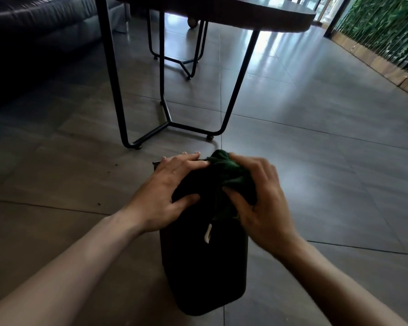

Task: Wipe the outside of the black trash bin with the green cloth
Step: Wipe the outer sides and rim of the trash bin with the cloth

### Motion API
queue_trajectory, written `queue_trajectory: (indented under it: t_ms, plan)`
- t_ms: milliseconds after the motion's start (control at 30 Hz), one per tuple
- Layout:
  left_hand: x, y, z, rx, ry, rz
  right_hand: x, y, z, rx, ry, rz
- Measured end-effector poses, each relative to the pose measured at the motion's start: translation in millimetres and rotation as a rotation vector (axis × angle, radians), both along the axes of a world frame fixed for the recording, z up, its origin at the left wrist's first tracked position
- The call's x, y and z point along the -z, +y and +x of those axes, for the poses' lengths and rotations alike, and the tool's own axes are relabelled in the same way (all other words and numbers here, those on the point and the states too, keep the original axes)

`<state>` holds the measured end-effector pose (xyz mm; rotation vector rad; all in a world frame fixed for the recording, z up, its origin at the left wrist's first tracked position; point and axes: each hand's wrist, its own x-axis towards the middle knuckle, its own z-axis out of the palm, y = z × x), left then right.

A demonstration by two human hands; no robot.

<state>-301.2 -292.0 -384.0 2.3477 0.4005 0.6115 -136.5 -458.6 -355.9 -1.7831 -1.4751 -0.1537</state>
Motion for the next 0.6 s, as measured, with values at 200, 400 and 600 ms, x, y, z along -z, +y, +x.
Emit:
queue_trajectory:
  t_ms: [200,400,600]
  plan:
    - [-1,13,-2,-0.057,-0.028,-0.079,76,-24,-35,-0.080,-0.442,-0.256]
    - [-3,17,-8,-0.047,0.001,-0.144,127,-72,-42,-0.362,-0.918,-0.318]
    - [-4,17,-2,-0.020,-0.017,-0.189,68,-16,-18,-0.070,-0.497,-0.169]
